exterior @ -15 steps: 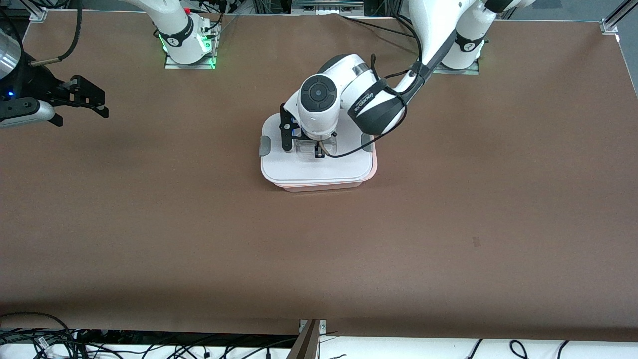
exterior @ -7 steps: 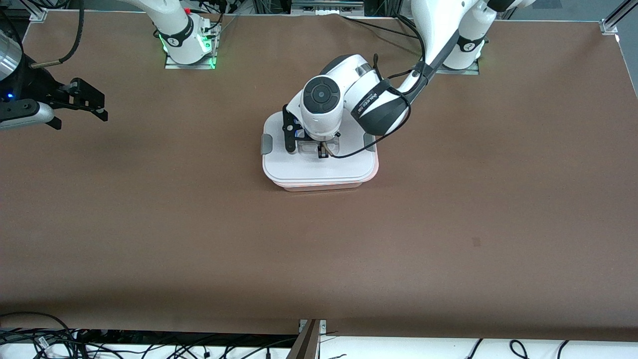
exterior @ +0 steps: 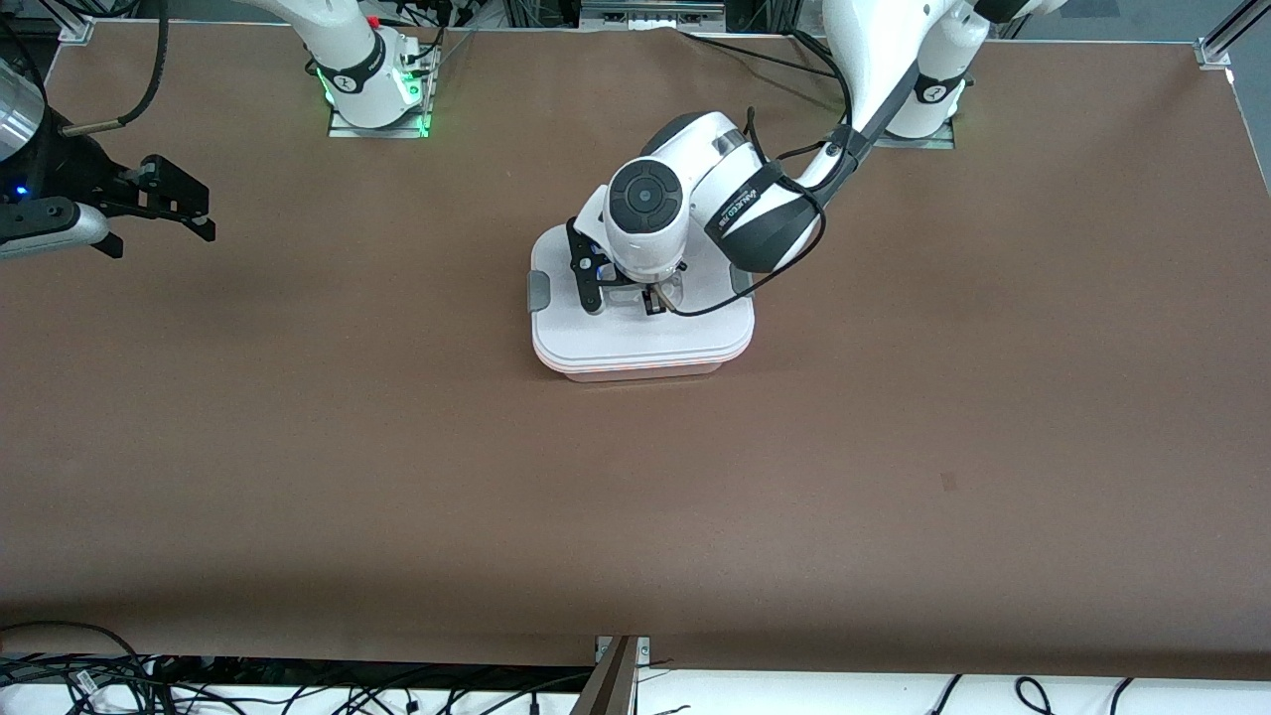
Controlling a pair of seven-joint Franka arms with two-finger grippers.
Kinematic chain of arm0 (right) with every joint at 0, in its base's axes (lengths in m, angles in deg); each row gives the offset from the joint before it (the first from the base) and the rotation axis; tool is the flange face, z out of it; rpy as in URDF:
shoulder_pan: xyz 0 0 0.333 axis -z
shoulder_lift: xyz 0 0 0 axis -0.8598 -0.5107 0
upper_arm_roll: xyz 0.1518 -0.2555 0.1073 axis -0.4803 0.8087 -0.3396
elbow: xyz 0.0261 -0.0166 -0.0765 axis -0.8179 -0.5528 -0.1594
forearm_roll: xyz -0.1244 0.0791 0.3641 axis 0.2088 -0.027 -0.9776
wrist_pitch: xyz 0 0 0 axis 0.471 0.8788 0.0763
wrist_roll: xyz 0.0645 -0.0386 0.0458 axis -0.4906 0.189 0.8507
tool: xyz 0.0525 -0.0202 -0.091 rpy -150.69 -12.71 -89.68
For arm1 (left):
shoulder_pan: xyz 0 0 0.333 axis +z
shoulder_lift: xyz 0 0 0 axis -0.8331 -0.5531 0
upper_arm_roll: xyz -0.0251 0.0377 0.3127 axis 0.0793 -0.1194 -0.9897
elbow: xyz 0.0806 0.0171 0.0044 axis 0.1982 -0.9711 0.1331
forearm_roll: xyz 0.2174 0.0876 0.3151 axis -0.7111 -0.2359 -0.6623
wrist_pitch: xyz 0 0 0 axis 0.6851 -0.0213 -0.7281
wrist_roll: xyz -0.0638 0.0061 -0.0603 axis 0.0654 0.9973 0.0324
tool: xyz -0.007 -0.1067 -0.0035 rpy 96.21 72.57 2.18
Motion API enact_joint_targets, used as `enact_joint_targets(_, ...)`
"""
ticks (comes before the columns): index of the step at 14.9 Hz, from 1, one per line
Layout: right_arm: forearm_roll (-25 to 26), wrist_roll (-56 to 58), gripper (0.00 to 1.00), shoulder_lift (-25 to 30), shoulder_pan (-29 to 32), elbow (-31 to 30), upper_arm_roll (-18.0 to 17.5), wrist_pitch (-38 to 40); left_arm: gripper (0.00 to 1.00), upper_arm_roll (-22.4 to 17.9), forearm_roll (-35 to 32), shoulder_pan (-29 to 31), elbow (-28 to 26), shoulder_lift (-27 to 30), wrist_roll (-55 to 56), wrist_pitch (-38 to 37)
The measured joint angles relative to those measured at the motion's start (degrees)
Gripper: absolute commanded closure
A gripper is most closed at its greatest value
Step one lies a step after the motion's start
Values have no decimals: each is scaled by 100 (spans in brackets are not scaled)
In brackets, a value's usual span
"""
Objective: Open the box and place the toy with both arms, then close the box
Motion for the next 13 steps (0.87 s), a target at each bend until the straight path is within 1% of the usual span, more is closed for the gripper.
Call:
enact_joint_targets(9,0,57,0,0,-1,0,0,0,100,-12,-33,4,-42,15,26,152)
enact_joint_targets(13,0,67,0,0,-1,0,0,0,100,20,-232,-48,-59,43,26,143)
